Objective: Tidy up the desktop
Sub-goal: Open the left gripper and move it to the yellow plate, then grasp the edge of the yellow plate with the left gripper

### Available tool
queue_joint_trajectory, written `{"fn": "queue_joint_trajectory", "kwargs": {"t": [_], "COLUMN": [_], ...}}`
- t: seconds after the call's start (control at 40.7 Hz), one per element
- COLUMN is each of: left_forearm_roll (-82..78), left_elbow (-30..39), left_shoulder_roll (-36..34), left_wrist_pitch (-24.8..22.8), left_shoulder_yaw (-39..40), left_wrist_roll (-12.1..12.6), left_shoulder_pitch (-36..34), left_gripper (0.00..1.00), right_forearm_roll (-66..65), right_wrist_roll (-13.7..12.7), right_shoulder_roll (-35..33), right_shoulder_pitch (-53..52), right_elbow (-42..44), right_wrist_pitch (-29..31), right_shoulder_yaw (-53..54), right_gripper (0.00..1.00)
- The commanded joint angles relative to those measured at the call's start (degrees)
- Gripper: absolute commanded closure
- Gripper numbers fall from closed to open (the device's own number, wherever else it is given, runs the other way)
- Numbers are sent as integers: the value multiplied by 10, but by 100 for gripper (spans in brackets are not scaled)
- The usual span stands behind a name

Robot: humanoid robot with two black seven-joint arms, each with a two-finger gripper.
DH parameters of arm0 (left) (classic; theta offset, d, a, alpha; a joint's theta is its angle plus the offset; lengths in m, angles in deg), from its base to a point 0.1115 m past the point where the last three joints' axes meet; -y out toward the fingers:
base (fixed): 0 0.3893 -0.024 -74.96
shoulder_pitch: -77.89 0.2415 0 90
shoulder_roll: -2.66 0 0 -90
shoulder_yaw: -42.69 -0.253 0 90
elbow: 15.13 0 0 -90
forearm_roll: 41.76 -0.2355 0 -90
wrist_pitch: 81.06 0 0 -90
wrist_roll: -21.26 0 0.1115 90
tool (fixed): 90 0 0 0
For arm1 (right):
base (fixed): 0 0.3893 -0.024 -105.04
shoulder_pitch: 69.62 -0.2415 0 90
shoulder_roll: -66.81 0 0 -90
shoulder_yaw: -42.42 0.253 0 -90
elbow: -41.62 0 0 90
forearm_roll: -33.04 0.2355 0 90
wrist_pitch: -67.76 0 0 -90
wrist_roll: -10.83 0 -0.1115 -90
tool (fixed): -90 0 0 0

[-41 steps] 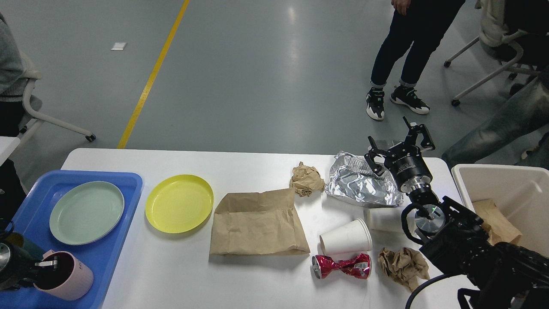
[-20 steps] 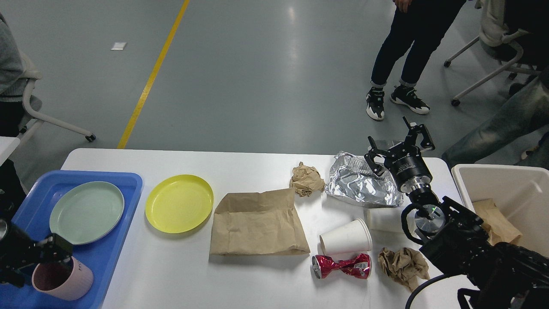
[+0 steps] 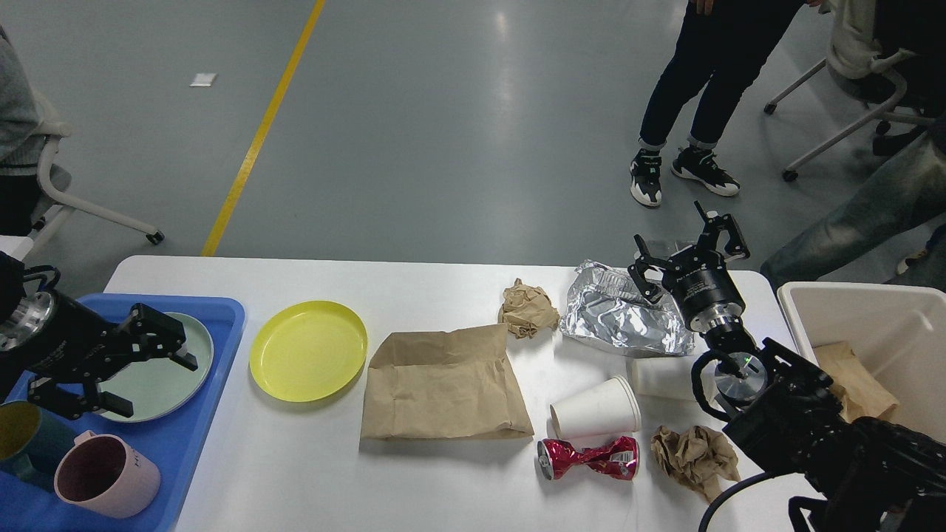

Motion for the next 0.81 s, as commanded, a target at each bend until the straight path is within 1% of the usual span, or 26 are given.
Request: {"fn": "queue_joint_trajectory", "kwargs": {"t": [0.0, 0.025, 0.049, 0.098, 0.246, 0.27, 0.32, 0.344, 0.418, 0.467, 0.615, 0.787], "left_forearm_roll": [57, 61, 65, 69, 77, 77, 77, 77, 78, 84, 104, 105], "left_elbow": [0, 0, 0, 0, 1, 1, 1, 1, 1, 1, 8, 9], "left_shoulder_roll": [11, 12, 14, 17, 57, 63, 67, 67, 68, 68, 90, 95], "left_wrist_pitch": [67, 80, 110, 145, 258, 290, 321, 347, 379, 405, 445, 482], "left_shoulder_yaw": [6, 7, 8, 15, 66, 77, 84, 89, 100, 124, 185, 201], "left_wrist_roll": [1, 1, 1, 1, 1, 2, 2, 2, 2, 2, 3, 3], "left_shoulder_pitch": [30, 35, 44, 54, 100, 109, 119, 130, 146, 159, 190, 213], "left_gripper": [2, 2, 2, 2, 2, 2, 2, 2, 2, 2, 2, 2], "right_forearm_roll": [0, 0, 0, 0, 0, 0, 0, 0, 0, 0, 0, 0], "right_wrist_roll": [0, 0, 0, 0, 0, 0, 0, 0, 0, 0, 0, 0], "right_shoulder_roll": [0, 0, 0, 0, 0, 0, 0, 0, 0, 0, 0, 0], "right_shoulder_pitch": [0, 0, 0, 0, -1, 0, 0, 0, -1, -1, 0, -1], "right_elbow": [0, 0, 0, 0, 0, 0, 0, 0, 0, 0, 0, 0], "right_wrist_pitch": [0, 0, 0, 0, 0, 0, 0, 0, 0, 0, 0, 0], "right_shoulder_yaw": [0, 0, 0, 0, 0, 0, 0, 0, 0, 0, 0, 0], "right_gripper": [0, 0, 0, 0, 0, 0, 0, 0, 0, 0, 0, 0]}}
